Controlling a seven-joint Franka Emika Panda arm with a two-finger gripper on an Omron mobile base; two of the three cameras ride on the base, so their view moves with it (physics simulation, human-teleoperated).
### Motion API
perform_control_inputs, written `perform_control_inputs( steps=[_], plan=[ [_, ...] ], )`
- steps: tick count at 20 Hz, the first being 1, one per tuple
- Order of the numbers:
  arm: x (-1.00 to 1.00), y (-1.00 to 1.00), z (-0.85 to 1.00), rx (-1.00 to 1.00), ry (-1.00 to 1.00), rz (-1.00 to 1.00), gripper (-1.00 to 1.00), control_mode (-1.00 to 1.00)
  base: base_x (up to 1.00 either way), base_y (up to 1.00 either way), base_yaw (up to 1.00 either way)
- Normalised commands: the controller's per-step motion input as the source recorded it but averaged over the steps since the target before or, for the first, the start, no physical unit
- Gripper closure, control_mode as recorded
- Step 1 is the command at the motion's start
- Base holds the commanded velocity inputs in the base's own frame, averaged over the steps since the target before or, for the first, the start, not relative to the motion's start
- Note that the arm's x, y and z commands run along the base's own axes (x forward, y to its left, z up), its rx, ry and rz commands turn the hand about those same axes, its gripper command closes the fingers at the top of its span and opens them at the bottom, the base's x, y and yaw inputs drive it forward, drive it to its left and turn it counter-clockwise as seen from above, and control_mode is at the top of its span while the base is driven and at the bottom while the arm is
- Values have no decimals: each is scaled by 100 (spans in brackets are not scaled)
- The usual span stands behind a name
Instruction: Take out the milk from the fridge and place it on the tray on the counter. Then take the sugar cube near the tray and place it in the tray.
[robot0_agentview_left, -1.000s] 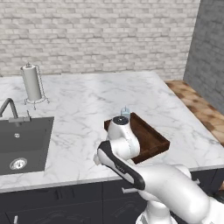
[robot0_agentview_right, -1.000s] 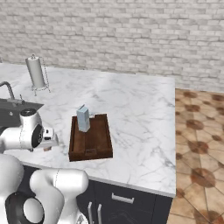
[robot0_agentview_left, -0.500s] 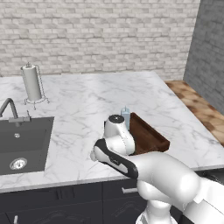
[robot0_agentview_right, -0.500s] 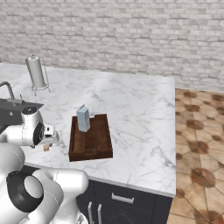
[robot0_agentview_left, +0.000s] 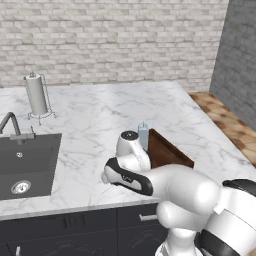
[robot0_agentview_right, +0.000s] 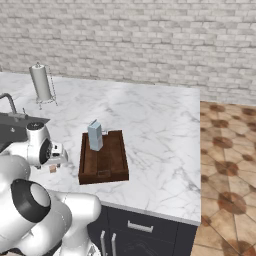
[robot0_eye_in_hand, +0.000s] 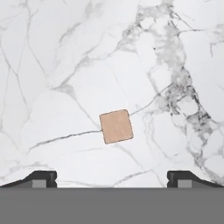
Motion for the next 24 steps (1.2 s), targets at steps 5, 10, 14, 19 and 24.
perform_control_inputs(
  steps=[5, 10, 14, 19, 24],
  plan=[
    [3, 0, -23, 0, 0, 0, -100, -100, 0, 0, 0],
    [11, 0, -16, 0, 0, 0, -100, -100, 0, 0, 0],
    [17, 3, -14, 0, 0, 0, -100, -100, 0, 0, 0],
    [16, 10, -16, 0, 0, 0, -100, -100, 0, 0, 0],
    [9, 18, -11, 0, 0, 0, -100, -100, 0, 0, 0]
  ],
)
